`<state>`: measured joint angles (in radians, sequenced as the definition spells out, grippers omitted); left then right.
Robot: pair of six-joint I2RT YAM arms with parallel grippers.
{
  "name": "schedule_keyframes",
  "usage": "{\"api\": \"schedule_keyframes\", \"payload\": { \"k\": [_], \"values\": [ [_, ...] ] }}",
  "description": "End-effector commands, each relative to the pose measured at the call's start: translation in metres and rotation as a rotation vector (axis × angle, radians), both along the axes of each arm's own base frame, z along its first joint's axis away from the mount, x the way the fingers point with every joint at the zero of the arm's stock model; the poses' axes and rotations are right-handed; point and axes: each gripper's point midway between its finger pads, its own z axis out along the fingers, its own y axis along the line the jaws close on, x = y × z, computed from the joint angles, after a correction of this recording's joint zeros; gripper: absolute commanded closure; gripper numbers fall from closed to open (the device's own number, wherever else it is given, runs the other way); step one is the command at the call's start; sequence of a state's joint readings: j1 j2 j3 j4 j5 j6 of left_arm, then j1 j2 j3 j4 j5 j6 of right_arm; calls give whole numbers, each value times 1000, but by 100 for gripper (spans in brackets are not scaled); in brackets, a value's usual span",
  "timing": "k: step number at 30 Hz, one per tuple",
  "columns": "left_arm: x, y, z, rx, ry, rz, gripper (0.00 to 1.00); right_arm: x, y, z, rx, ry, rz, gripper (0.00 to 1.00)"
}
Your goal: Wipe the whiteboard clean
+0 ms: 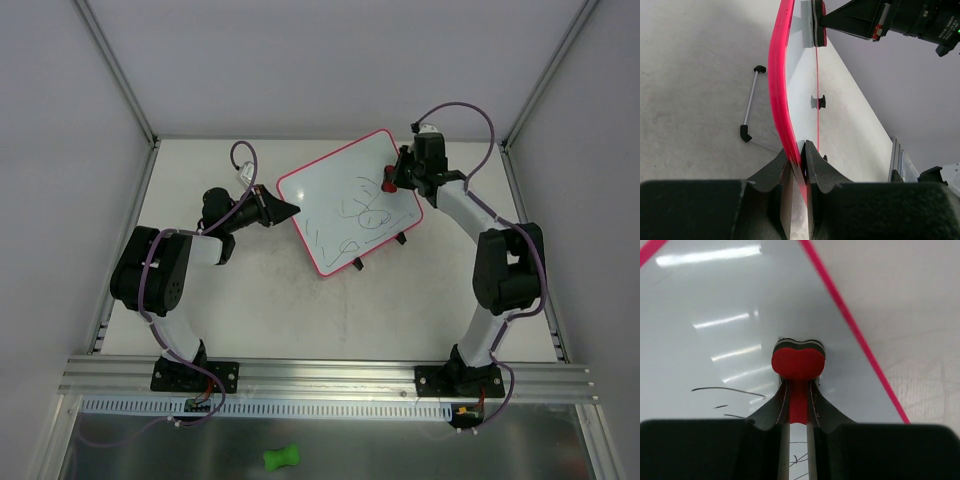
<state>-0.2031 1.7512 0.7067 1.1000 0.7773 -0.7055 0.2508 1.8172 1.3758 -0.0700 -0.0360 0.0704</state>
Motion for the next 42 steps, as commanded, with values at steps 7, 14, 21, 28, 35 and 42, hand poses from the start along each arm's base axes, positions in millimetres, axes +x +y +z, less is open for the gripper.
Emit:
{"api": "schedule_keyframes", "payload": {
  "k": [7,14,21,28,35,42],
  "values": [
    [-5,-3,12,53,-144,-40,100,-36,115,40,-121,-188,402,100],
    [-5,-3,12,56,-143,-41,100,-45,123,34,-174,-186,413,99],
    [-4,-4,11,55,-141,-43,100,-29,70,13,-97,-93,194,100],
    [-5,-4,12,55,-145,-43,100,-29,-7,-29,-3,40,-105,100],
    [-4,-4,14,52,-144,-43,100,-32,-6,-37,54,12,-82,100],
    [-5,-4,13,53,-144,-44,100,-41,42,-17,-5,-119,126,100]
  ]
}}
